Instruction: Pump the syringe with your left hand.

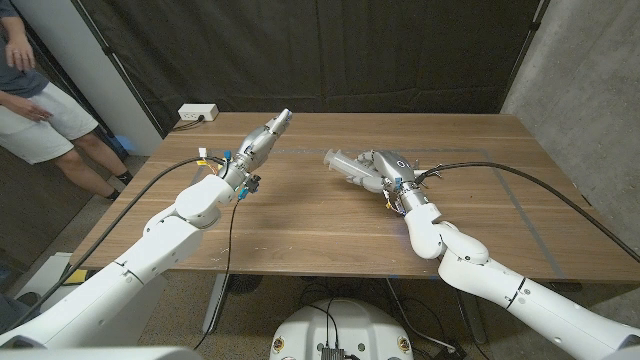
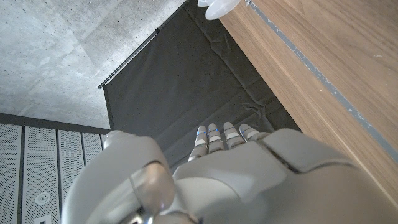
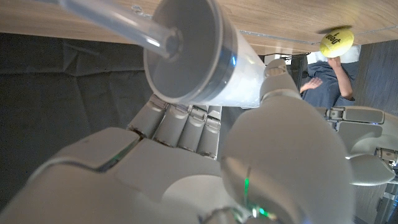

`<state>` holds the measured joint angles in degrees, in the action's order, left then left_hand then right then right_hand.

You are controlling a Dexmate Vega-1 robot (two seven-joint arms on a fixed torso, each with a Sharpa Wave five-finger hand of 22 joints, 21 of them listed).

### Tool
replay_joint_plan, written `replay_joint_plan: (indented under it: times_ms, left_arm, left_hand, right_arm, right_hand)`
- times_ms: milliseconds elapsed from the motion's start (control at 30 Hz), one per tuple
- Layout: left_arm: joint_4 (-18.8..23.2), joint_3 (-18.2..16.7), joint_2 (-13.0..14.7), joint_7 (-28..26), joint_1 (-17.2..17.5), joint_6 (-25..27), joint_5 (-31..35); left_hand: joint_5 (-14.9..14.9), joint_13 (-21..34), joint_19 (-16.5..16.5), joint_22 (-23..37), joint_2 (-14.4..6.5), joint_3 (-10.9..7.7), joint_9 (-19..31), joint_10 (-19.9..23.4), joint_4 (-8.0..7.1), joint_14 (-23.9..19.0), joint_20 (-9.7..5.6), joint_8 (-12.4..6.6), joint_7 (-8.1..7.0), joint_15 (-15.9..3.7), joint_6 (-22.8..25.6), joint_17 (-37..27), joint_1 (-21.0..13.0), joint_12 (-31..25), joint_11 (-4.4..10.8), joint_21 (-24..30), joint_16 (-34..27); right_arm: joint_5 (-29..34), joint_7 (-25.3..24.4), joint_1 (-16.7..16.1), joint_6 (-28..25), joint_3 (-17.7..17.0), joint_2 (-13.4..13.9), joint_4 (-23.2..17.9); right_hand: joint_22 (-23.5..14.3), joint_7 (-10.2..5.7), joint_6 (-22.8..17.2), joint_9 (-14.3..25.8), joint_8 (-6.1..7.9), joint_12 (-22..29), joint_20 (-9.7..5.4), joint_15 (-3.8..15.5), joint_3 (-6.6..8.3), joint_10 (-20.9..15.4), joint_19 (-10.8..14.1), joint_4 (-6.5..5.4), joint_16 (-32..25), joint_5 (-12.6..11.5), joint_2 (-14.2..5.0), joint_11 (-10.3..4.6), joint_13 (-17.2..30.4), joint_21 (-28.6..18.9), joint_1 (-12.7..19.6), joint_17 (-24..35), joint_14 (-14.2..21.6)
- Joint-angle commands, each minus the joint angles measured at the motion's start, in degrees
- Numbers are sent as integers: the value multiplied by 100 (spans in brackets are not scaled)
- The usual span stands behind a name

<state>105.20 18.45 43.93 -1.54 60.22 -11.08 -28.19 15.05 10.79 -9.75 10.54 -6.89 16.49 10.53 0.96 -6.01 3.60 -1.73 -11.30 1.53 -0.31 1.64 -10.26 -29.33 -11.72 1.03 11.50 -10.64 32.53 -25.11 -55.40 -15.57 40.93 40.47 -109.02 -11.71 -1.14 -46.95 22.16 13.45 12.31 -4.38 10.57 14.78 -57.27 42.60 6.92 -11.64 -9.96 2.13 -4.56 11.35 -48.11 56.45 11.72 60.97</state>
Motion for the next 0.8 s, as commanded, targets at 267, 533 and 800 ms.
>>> replay_joint_plan:
  times_ms: [267, 533, 800]
  left_arm:
    - [-328, 171, -157, 289, -226, 39, -138]
    - [-169, 135, -95, 134, -178, 130, -21]
    - [-188, 166, -150, 70, -190, 209, -28]
  left_hand:
    - [-18, 13, -229, 8, -24, 55, 32, -44, 9, 41, 33, 5, 17, 10, -53, -20, -34, 17, 5, 3, -2]
    - [-19, 13, -238, 8, -23, 55, 32, -47, 10, 41, 24, 4, 21, 16, -56, -19, -40, 16, 11, 2, -4]
    - [-19, 13, -232, 8, -23, 55, 32, -43, 12, 39, 24, 3, 23, 16, -56, -19, -46, 14, 14, 7, -6]
  right_arm:
    - [-132, 100, 118, -234, 147, -36, 319]
    - [-236, 189, 177, -149, 188, 15, 446]
    - [-303, 236, 263, -89, 200, 21, 526]
  right_hand:
    - [17, -926, -1002, 4, 8, 20, -788, 264, 65, -446, -99, -76, 13, -14, -1105, -448, 26, -36, 1010, 15, -107]
    - [24, -925, -993, -7, -7, 15, -792, 264, 71, -432, -125, -74, 8, -14, -1111, -468, 27, -52, 1006, 21, -139]
    - [29, -938, -994, -14, -15, 12, -789, 264, 75, -422, -145, -74, 1, -12, -1113, -476, 28, -65, 999, 25, -159]
